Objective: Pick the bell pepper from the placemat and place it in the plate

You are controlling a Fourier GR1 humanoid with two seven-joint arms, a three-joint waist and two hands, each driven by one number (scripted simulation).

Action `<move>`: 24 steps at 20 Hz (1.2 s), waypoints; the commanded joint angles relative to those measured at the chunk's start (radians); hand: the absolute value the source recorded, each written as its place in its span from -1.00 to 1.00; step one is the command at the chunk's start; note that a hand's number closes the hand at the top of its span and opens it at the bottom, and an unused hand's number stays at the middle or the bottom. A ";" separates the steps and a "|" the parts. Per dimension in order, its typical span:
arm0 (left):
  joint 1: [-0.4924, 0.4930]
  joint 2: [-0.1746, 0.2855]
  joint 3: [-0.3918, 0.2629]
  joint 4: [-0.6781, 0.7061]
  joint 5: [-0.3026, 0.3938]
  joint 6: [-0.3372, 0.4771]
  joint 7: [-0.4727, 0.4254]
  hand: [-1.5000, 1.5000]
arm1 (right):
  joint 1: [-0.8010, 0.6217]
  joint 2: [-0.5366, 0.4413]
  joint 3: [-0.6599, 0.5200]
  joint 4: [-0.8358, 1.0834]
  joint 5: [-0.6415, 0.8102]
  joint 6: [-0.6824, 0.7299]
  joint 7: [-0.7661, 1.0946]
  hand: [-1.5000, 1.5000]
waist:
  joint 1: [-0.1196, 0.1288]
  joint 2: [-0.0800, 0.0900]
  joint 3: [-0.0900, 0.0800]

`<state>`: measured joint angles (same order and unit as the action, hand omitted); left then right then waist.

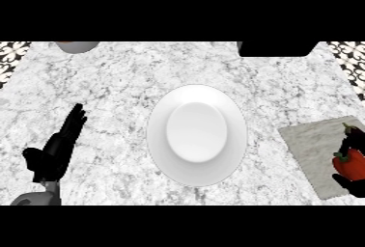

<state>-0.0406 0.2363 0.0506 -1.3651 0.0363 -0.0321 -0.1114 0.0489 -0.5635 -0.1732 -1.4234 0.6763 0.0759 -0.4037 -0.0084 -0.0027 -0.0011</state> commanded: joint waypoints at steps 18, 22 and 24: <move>-0.047 -0.037 0.024 0.072 -0.036 -0.011 -0.032 0.00 | -0.113 0.142 -0.004 -0.569 -0.118 0.168 0.334 1.00 | 0.010 0.003 0.001; -0.036 -0.053 -0.004 0.037 -0.053 -0.012 -0.012 0.00 | -0.216 0.177 0.093 -0.592 -0.083 0.217 0.457 1.00 | 0.012 0.003 0.001; 0.006 -0.022 0.020 -0.031 -0.025 -0.039 0.026 0.00 | -0.260 0.218 0.159 -0.550 -0.051 0.216 0.483 1.00 | 0.016 0.003 0.001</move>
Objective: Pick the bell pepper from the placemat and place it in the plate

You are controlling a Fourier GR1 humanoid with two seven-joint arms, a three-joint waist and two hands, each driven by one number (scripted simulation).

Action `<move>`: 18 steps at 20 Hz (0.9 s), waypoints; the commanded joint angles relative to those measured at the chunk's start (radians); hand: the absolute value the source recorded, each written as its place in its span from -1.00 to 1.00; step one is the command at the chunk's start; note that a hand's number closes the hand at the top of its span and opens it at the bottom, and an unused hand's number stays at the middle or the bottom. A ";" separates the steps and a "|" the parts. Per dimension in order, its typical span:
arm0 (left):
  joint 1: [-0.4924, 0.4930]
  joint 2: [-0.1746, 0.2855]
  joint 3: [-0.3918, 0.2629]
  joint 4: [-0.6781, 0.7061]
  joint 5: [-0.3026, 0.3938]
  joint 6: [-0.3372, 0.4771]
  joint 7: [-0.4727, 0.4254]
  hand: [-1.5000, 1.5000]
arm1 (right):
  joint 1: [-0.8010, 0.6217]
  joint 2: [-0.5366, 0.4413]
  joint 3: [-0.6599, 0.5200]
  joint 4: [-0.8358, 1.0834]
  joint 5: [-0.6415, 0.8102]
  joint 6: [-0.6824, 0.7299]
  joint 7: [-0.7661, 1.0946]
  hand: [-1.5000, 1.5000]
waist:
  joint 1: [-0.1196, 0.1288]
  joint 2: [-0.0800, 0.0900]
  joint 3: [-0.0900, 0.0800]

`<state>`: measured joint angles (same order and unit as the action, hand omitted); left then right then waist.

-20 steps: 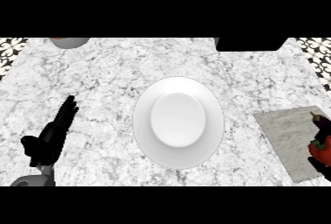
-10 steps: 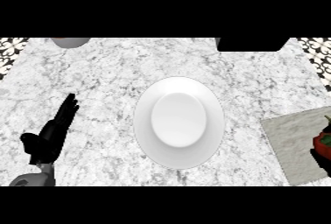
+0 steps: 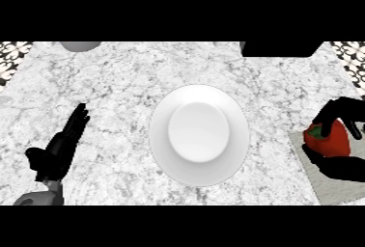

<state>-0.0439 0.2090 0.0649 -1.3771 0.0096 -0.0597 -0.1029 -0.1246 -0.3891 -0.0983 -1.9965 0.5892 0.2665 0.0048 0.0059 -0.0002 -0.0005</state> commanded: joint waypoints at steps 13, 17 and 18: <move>0.015 0.008 0.032 0.012 -0.001 -0.040 -0.022 0.00 | -0.226 0.367 0.393 0.357 0.315 -0.175 0.148 1.00 | 0.001 0.001 0.001; -0.046 -0.016 0.020 0.030 -0.024 -0.001 0.003 0.00 | -0.266 0.387 0.481 0.426 0.214 -0.353 0.282 1.00 | 0.005 0.003 0.001; -0.031 -0.008 0.029 0.040 -0.008 -0.022 -0.010 0.00 | -0.257 0.387 0.440 0.439 0.163 -0.387 0.259 1.00 | 0.006 0.004 0.001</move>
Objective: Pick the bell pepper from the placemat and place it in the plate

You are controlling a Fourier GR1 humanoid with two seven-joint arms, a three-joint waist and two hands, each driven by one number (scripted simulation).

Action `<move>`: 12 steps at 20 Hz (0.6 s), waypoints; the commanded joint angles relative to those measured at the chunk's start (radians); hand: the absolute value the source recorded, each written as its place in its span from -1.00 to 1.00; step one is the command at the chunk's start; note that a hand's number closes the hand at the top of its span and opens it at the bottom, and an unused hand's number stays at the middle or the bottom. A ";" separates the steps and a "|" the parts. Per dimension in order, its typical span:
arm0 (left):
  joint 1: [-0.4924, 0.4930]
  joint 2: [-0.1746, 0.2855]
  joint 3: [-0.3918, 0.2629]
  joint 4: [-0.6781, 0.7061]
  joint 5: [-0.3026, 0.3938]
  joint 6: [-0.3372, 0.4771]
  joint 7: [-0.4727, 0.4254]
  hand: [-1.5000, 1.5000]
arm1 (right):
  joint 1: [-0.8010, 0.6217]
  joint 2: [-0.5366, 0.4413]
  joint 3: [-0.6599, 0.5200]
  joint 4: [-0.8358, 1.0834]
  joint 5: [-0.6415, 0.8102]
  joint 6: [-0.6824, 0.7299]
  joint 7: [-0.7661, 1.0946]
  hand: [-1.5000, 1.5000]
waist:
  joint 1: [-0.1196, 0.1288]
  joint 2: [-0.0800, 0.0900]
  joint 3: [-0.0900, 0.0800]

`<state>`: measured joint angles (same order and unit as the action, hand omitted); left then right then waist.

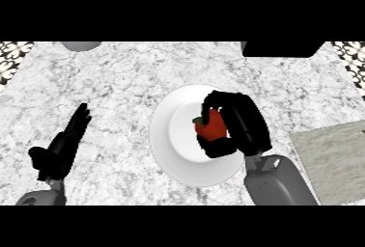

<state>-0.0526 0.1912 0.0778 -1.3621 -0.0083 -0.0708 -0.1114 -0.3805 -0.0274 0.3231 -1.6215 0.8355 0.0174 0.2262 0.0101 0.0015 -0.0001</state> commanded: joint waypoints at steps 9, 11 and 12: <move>0.012 -0.012 -0.001 0.030 -0.029 -0.002 -0.035 0.00 | -0.140 0.027 0.057 0.388 -0.197 -0.316 0.095 -1.00 | 0.001 0.000 0.000; -0.024 -0.041 -0.012 0.015 -0.025 0.019 0.005 0.00 | -0.236 0.027 0.039 0.442 -0.299 -0.385 0.086 -1.00 | 0.008 0.002 0.001; 0.009 -0.008 0.003 -0.005 -0.009 -0.016 -0.005 0.00 | -0.170 0.027 -0.024 0.371 -0.303 -0.344 0.032 -1.00 | -0.001 0.000 0.001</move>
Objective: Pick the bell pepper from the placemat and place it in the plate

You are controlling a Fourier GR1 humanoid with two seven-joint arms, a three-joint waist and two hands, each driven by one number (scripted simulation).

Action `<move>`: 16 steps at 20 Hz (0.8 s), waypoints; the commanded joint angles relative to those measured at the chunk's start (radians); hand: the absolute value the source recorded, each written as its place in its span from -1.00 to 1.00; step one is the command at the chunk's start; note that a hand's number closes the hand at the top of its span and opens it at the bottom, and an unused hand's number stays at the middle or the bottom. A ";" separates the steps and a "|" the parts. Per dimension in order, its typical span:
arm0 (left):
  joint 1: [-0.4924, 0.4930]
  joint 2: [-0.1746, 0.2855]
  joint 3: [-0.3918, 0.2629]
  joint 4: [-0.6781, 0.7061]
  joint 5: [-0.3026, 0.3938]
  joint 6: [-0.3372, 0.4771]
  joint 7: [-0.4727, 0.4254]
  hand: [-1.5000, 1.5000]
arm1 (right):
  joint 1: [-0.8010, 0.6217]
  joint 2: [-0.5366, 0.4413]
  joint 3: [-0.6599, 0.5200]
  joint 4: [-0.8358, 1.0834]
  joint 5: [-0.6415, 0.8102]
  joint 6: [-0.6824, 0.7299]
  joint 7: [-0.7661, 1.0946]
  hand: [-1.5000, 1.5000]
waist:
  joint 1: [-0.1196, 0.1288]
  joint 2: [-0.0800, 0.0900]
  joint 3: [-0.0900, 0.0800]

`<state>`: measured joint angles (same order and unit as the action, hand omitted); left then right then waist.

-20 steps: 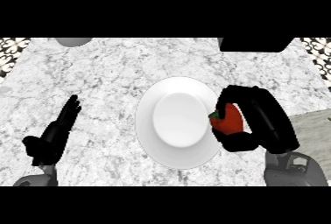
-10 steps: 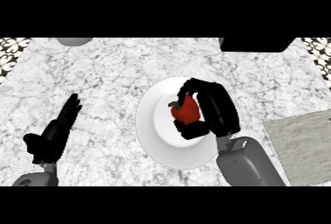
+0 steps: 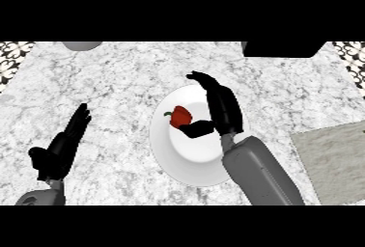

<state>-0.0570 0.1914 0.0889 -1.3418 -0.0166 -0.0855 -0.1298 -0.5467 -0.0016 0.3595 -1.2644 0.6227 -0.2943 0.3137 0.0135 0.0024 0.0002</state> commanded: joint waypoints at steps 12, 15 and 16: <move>0.007 -0.002 0.017 -0.028 0.008 0.003 0.020 0.00 | 0.205 -0.122 -0.378 -0.121 -0.572 0.121 -0.367 -1.00 | -0.017 -0.002 0.001; 0.000 -0.005 0.008 -0.011 -0.011 0.008 0.001 0.00 | 0.274 -0.207 -0.449 -0.078 -0.657 0.251 -0.495 -1.00 | -0.018 -0.001 0.001; 0.031 -0.009 0.013 -0.023 0.004 -0.001 0.014 0.00 | 0.278 -0.237 -0.474 -0.026 -0.666 0.284 -0.544 -1.00 | -0.013 -0.001 0.001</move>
<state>-0.0531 0.1875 0.0997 -1.3602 -0.0186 -0.0798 -0.1140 -0.3307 -0.1474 -0.0184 -1.3375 0.0598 -0.1360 -0.0973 -0.0012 0.0010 0.0010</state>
